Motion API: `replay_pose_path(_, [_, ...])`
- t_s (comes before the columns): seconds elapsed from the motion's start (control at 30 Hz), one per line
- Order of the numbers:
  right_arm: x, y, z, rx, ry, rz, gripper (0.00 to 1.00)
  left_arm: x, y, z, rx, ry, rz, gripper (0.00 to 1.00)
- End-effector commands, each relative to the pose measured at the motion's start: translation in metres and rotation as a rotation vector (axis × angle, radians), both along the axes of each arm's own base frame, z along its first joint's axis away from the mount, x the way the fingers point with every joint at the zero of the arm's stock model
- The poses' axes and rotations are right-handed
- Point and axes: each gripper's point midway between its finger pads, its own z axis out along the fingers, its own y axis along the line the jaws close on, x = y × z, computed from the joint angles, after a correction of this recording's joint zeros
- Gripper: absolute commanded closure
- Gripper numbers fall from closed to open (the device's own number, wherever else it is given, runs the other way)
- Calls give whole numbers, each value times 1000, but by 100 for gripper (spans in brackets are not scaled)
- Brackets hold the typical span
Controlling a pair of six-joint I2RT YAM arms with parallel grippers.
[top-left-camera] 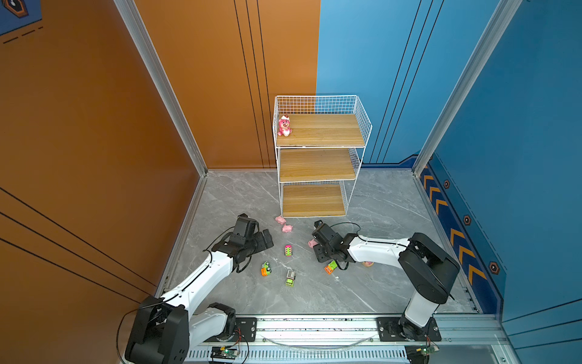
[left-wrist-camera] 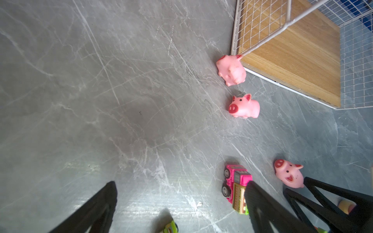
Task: Place and organize the plastic toys onto the shelf
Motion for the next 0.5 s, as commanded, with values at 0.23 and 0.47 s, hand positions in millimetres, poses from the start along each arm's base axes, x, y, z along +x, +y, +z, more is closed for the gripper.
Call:
replay_pose_path(0.23, [28,-23,-4,-61,-43,-129,42,-7,1,-1,15,6,-10,0])
replay_pose_path(0.47, [41,-28,1,-55,-57,-146,43,-8,2,0,20,8,-9,0])
